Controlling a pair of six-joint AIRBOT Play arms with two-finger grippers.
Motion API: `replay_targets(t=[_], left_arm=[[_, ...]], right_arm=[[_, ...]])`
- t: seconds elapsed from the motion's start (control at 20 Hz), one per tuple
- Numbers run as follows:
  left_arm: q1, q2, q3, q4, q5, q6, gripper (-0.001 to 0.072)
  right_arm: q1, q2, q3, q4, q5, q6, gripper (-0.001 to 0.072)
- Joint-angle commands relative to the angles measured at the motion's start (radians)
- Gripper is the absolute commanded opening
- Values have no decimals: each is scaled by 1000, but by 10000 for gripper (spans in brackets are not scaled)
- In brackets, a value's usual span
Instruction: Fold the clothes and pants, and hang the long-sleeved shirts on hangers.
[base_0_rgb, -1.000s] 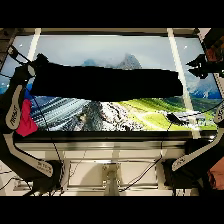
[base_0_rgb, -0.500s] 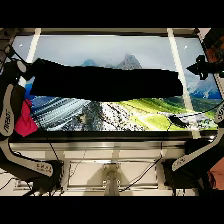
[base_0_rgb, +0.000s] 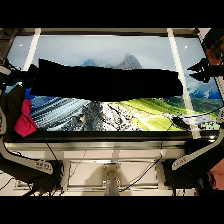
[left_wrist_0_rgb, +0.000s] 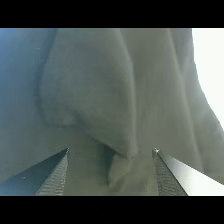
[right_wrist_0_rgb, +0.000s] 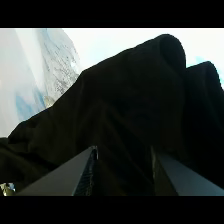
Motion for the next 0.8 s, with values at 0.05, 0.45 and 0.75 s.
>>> replay_targets(t=[0.05,0.45,0.75], left_arm=[[-1,-46,-1,-83,22,-104,583],[-28,-119,0,-146,132,-165,314],[-21,-50,0,35,45,-153,6]], right_arm=[[13,0,1,0,-37,-2,389],[18,0,1,0,-37,-2,381],[17,0,1,0,-37,0,377]])
